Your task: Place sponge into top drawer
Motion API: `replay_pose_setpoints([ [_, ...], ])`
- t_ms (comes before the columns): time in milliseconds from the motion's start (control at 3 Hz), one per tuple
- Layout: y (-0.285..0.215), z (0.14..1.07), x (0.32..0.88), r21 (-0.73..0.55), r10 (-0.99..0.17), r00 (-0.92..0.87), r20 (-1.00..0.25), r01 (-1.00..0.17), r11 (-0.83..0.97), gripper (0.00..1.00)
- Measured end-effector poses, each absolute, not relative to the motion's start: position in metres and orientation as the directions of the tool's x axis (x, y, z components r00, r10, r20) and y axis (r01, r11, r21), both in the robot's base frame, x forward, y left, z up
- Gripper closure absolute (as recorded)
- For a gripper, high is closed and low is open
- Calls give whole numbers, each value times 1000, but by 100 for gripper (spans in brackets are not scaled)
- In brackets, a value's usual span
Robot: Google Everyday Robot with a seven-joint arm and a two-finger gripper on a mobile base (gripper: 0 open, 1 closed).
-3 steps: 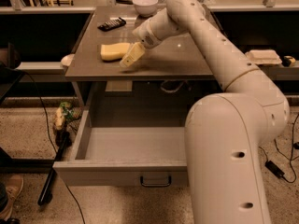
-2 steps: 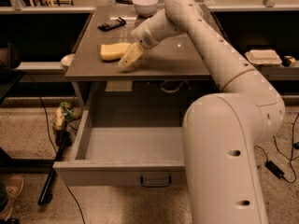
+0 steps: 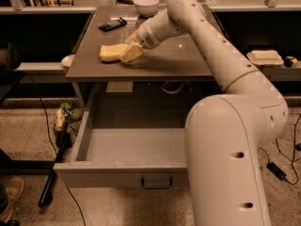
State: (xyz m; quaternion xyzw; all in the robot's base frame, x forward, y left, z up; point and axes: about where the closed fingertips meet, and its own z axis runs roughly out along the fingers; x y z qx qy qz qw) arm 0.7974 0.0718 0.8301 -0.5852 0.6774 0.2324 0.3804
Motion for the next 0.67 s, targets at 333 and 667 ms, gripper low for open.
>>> replay_pose_setpoints([
  [333,77,827,795,-138,-634,-17,-773,-971,195,64],
  [667,83,829,788,-132,-610,2,-792,-977,169,87],
])
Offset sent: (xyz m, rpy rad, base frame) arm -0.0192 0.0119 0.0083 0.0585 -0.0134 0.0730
